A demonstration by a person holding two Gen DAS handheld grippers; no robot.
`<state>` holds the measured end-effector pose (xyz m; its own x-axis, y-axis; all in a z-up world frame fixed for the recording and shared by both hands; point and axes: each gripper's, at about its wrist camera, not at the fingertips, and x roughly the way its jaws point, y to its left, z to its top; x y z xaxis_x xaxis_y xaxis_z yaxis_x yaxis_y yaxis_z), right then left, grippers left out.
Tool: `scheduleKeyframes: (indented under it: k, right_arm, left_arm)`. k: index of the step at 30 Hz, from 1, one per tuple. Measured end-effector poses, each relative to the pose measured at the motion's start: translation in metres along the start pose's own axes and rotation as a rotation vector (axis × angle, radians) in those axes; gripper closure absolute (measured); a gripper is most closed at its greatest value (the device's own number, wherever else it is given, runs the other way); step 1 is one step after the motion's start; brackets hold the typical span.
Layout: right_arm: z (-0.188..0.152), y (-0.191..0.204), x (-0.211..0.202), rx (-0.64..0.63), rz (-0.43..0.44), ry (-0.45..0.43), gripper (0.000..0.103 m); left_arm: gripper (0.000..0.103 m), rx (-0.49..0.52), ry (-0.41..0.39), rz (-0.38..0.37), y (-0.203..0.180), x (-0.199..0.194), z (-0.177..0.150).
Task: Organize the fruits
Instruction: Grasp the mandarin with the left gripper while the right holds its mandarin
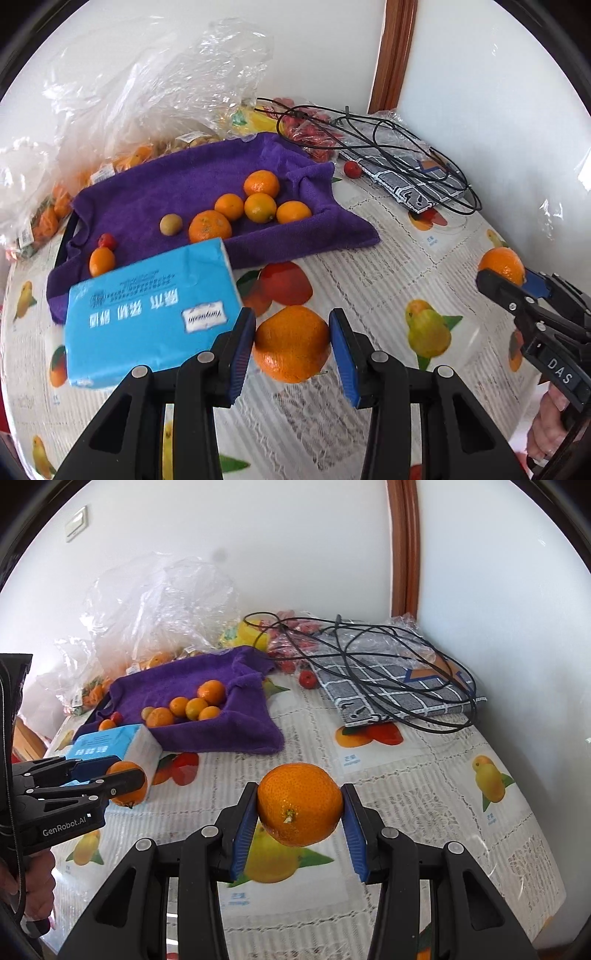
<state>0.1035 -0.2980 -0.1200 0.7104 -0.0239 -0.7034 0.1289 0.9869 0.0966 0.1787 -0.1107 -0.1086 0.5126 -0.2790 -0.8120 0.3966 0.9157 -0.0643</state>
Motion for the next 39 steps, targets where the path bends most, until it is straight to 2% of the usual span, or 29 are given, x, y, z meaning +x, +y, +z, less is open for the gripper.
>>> scheduleKeyframes:
  k: [1,2,3,8,12,18,21,25,27,28,33,39]
  right_arm:
    - [-0.001,0.004,-0.002,-0.004,0.005,0.002,0.059]
    - [-0.002,0.01,-0.004,-0.009,0.011,0.001,0.059]
    - [-0.002,0.015,-0.005,-0.016,0.019,0.0,0.059]
    - [-0.005,0.037,-0.006,-0.043,0.05,0.008,0.059]
    - [-0.012,0.046,0.002,-0.042,0.069,0.04,0.059]
    - [-0.03,0.049,0.01,-0.037,0.082,0.077,0.059]
    - [-0.034,0.047,0.01,-0.04,0.074,0.081,0.059]
    - [-0.036,0.041,0.007,-0.034,0.071,0.074,0.059]
    - [-0.037,0.038,0.007,-0.03,0.072,0.071,0.059]
    - [-0.038,0.037,0.007,-0.029,0.072,0.072,0.059]
    - [-0.041,0.035,0.01,-0.028,0.07,0.083,0.059]
    - [-0.042,0.032,0.016,-0.022,0.075,0.097,0.059]
  left_arm:
    - [0.065,-0.014,-0.002,-0.003,0.004,-0.004,-0.004]
    - [0.074,-0.019,-0.009,-0.003,0.006,-0.007,-0.007]
    - [0.077,-0.02,-0.02,-0.005,0.009,-0.013,-0.011]
    - [0.078,-0.044,-0.037,0.005,0.025,-0.028,-0.024]
    - [0.078,-0.093,-0.001,-0.01,0.04,-0.023,-0.035]
    - [0.078,-0.1,0.028,-0.018,0.047,-0.018,-0.052]
    - [0.074,-0.121,0.03,-0.02,0.05,-0.015,-0.058]
    - [0.073,-0.132,0.034,-0.043,0.049,-0.017,-0.059]
    - [0.065,-0.118,0.036,-0.06,0.045,-0.017,-0.058]
    - [0.057,-0.111,0.04,-0.067,0.043,-0.015,-0.058]
    - [0.054,-0.089,0.051,-0.011,0.036,-0.004,-0.059]
    - [0.054,-0.114,0.092,0.01,0.046,0.01,-0.058]
